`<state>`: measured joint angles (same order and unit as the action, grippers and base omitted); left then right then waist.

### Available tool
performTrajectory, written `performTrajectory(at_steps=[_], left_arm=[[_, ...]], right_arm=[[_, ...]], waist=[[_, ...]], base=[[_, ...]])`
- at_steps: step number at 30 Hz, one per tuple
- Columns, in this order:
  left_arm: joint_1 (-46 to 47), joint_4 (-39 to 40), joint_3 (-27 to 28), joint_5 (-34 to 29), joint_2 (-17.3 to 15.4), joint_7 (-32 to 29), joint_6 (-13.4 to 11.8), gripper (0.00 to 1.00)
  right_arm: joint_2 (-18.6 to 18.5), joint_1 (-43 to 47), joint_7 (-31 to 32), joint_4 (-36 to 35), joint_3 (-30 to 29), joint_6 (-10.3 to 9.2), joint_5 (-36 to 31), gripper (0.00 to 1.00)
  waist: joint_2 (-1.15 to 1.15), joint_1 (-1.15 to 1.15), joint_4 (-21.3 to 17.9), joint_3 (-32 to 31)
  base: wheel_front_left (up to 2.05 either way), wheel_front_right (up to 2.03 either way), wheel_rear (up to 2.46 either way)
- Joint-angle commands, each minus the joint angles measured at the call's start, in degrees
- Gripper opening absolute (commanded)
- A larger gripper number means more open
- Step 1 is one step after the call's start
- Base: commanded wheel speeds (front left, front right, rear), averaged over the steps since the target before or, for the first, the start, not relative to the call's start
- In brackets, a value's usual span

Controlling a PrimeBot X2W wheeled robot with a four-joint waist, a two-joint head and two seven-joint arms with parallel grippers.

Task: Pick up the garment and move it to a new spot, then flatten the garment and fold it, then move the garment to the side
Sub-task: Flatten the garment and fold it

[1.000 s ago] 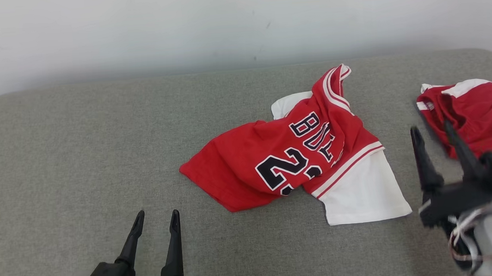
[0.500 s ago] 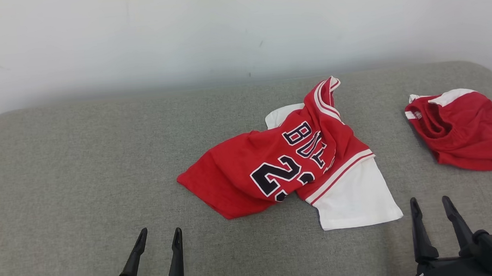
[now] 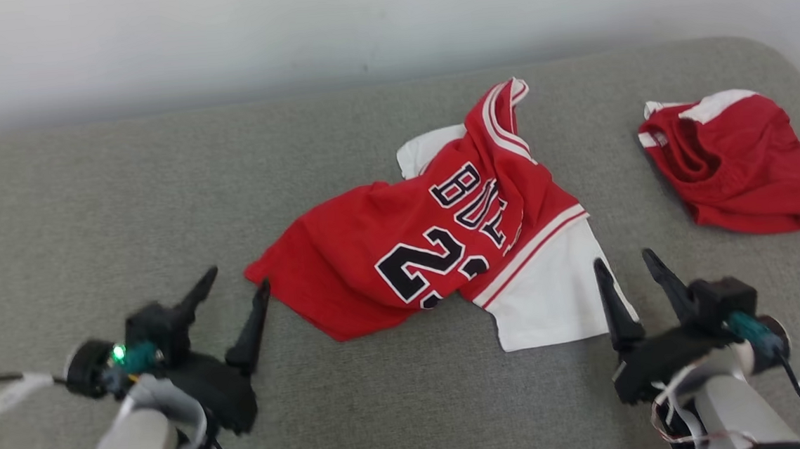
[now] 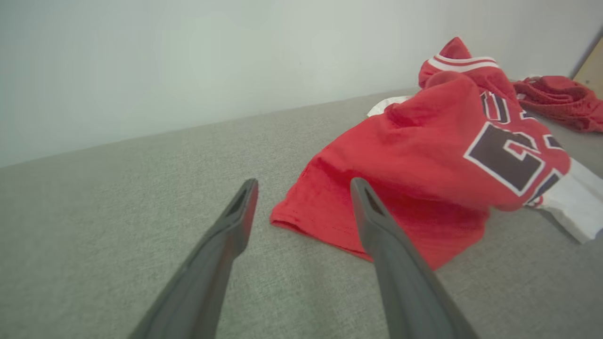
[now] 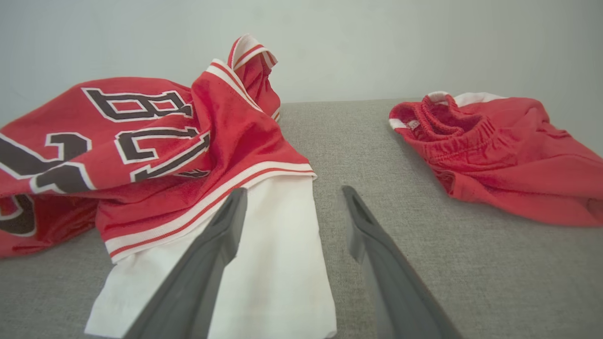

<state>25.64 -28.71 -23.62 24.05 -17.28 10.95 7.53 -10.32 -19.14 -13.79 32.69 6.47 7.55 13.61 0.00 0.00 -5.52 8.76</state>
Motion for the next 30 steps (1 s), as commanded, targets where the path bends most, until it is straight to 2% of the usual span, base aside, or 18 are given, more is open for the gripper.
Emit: performTrajectory(at_steps=[1, 5, 10, 17, 30], left_arm=[[3.46, -1.04, -2.18, 2.47, -1.89, -1.29, -0.11, 1.0], [10.34, -4.31, -7.96, 9.59, -6.58, -7.44, -0.12, 1.0], [16.54, -7.37, -13.81, 15.16, -10.05, -11.2, -0.1, 1.0], [19.3, -11.47, -19.32, 20.55, -12.13, -14.38, -0.11, 1.0], [18.9, -13.59, -24.31, 26.38, -11.62, -12.95, -0.11, 1.0]], right_arm=[[-0.11, -2.61, -0.21, 1.72, 1.36, -0.14, 0.77, 1.0], [0.09, -7.83, -0.12, 6.35, 5.15, -0.14, 2.72, 1.0], [0.48, -11.42, -0.42, 10.33, 9.7, -0.14, 5.05, 1.0], [0.1, -12.7, -0.87, 13.2, 14.49, -0.14, 7.96, 1.0], [-0.78, -13.46, 0.24, 16.06, 19.74, -0.14, 11.82, 1.0]], waist=[[0.0, 0.0, -2.95, 3.71], [0.0, 0.0, -4.54, 5.99], [0.0, 0.0, -6.09, 7.09], [0.0, 0.0, -7.25, 6.52], [0.0, 0.0, -6.45, 5.37]], base=[[0.0, 0.0, 0.0], [0.0, 0.0, 0.0], [0.0, 0.0, 0.0], [0.0, 0.0, 0.0], [0.0, 0.0, 0.0]])
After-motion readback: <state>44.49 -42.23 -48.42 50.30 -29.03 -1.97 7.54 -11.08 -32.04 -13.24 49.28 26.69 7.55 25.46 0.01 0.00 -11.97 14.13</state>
